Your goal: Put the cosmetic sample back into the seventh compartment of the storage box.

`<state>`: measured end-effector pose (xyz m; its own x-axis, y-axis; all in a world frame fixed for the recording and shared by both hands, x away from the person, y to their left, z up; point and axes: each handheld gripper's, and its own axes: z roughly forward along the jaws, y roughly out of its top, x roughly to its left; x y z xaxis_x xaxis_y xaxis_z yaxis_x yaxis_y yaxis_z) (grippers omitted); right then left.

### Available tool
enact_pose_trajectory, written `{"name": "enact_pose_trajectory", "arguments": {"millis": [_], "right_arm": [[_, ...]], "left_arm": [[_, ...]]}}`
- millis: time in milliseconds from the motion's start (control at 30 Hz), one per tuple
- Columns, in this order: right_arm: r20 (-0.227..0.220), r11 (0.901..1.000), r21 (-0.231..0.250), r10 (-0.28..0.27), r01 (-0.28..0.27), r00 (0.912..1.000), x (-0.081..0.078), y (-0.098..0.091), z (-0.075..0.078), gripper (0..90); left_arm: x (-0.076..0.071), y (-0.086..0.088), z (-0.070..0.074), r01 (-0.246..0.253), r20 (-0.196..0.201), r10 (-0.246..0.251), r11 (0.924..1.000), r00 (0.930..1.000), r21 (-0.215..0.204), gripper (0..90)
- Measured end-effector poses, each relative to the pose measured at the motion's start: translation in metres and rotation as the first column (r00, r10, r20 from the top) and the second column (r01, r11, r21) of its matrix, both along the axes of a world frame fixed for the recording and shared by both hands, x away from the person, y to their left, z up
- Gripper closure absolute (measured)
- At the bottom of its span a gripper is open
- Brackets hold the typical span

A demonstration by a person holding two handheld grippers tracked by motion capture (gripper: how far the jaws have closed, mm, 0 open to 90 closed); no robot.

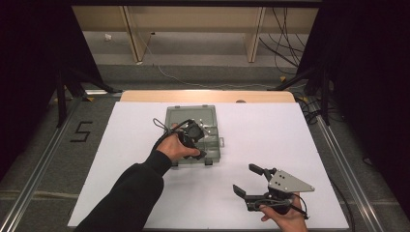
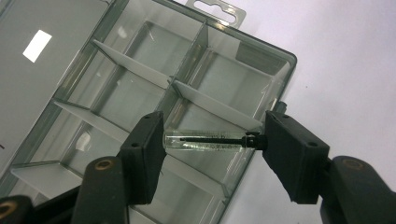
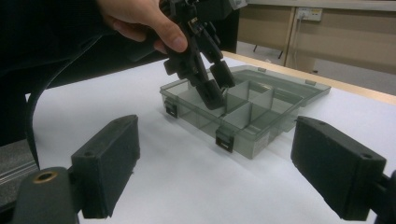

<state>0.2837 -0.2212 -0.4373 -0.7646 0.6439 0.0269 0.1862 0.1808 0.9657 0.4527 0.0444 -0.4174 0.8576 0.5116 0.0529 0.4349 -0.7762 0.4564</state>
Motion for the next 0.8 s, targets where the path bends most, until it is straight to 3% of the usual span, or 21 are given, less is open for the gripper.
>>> {"name": "enact_pose_trajectory", "arguments": {"millis": [67,333,400,467,500,633,800], "right_arm": [[-0.004,1.0,-0.004,0.006,-0.006,1.0,0.0,0.0,0.0,16.6],[-0.004,1.0,-0.003,0.004,-0.004,1.0,0.0,0.0,0.0,16.6],[-0.029,1.0,-0.001,0.005,-0.005,0.9996,-0.002,0.0,0.0,16.6],[-0.028,1.0,-0.001,0.005,-0.005,0.9996,-0.002,0.0,0.0,16.6],[-0.004,1.0,-0.004,0.004,-0.004,1.0,0.0,0.0,0.0,16.6],[-0.028,1.0,-0.002,0.005,-0.005,0.9996,-0.001,0.0,0.0,16.6],[-0.027,1.0,0.0,0.006,-0.006,0.9996,-0.001,0.0,0.0,16.6]], "left_arm": [[0.001,0.0,-0.001,-0.017,-0.011,0.017,0.9997,0.9998,-0.016,39.5],[0.007,0.0,-0.003,-0.045,-0.03,0.045,0.9989,0.9986,-0.012,39.5],[0.008,0.001,-0.005,-0.058,-0.038,0.058,0.9981,0.9976,-0.019,39.5],[0.009,0.002,-0.005,-0.056,-0.041,0.055,0.9983,0.9976,-0.013,39.5],[0.01,0.002,-0.005,-0.057,-0.046,0.056,0.9983,0.9974,-0.013,39.5],[0.011,0.002,-0.006,-0.062,-0.056,0.061,0.9979,0.9966,-0.017,39.5],[0.012,0.001,-0.008,-0.08,-0.076,0.078,0.9965,0.994,-0.025,38.7]]}}
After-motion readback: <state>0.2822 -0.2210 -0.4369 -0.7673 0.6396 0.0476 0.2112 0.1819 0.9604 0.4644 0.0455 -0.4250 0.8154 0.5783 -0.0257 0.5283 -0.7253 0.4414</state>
